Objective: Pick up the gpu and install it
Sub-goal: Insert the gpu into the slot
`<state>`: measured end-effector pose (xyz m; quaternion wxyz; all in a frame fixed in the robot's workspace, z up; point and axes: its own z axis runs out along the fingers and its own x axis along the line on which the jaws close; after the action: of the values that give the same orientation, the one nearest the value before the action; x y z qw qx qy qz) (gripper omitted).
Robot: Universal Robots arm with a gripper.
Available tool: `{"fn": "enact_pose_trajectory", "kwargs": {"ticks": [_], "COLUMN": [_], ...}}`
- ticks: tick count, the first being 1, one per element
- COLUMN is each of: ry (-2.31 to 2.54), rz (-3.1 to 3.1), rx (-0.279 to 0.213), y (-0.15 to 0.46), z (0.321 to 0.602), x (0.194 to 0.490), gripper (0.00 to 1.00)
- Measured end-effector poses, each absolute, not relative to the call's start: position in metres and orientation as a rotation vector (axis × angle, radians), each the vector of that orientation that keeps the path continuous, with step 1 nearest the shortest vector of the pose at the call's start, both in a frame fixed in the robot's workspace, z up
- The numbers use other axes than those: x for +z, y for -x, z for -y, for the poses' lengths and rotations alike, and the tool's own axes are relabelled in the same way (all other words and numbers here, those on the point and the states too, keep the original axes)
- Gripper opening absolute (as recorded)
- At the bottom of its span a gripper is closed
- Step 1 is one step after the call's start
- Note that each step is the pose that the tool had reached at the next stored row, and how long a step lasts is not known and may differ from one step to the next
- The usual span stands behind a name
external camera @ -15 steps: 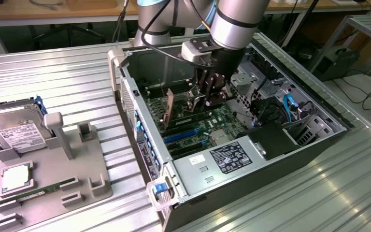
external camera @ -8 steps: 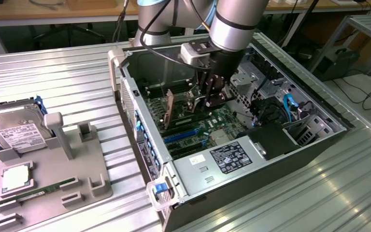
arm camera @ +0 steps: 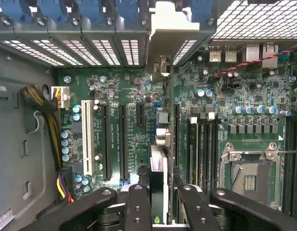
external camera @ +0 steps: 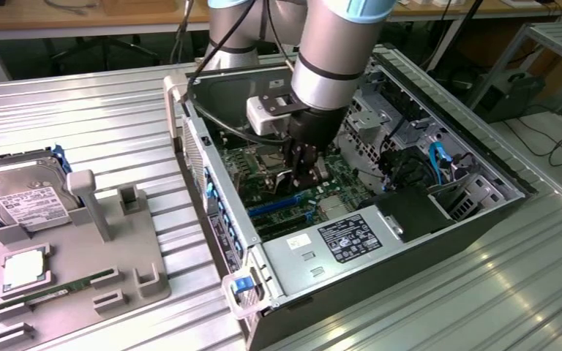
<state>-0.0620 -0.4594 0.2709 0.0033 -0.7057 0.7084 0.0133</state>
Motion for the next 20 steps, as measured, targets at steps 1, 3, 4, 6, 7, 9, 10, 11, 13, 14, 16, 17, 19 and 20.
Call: {"fn": "enact_pose_trajectory", "kwargs": {"ticks": [1,3,4,6,7,9,10,11,13,14,16,17,19,20], "ry": [2.212,2.212,2.212,2.212,2.212,2.212,2.212,2.212,2.212,2.212,2.212,2.212,2.212,2.212], "rz": [-2.221,-2.221,-2.221,-2.221,-2.221,-2.221,-2.221,-2.220,-2.221,-2.221,-2.220,-2.220,-2.220,-2.220], "rx": [0.042,0.042,0.042,0.042,0.042,0.042,0.042,0.042,0.042,0.042,0.042,0.042,0.042,0.042], "y": [0.062,0.065,0.069,0.071,0.071,0.072,0.072,0.072,0.072,0.072,0.072,0.072,0.072,0.072], "z": [0.460,0.462,0.462,0.462,0.462,0.462,0.462,0.462,0.462,0.462,0.462,0.462,0.462,0.462], "x": [0.270,0.265,0.264,0.262,0.262,0.262,0.258,0.256,0.256,0.256,0.256,0.256,0.256,0.255], "gripper": [0.27,0.27,0.27,0.27,0.27,0.27,0.27,0.27,0.27,0.27,0.27,0.27,0.27,0.27]}}
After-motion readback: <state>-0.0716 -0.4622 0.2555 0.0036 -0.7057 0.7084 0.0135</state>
